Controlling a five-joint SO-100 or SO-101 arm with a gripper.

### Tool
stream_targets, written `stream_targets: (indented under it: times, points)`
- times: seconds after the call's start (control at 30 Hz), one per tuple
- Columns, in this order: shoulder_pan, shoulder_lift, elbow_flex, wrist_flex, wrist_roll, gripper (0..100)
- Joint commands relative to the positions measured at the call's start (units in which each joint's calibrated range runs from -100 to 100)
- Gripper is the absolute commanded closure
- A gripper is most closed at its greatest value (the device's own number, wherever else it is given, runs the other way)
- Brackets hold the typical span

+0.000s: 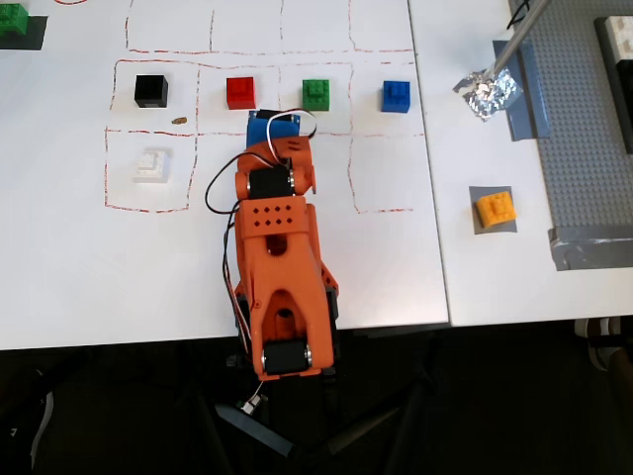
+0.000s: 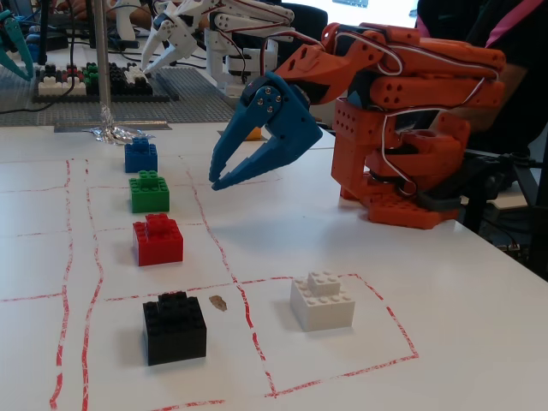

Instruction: Grab the block and put it in the grey marker

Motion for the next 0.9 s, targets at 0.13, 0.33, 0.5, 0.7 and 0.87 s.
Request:
stream_targets:
  times: [0.13, 0.33, 0.5, 0.7, 0.87]
  points:
    - [-0.21, -3.43, 1.53, 0.63, -0.24, 100]
    - [-0.56, -5.15, 1.62, 3.81, -0.59, 100]
    - [-0.38, -6.62, 1.62, 5.61, -0.98, 100]
    - [-0.21, -6.62, 1.62, 5.61, -1.27, 100]
    - [0.24, -6.62, 1.62, 5.61, -1.61, 100]
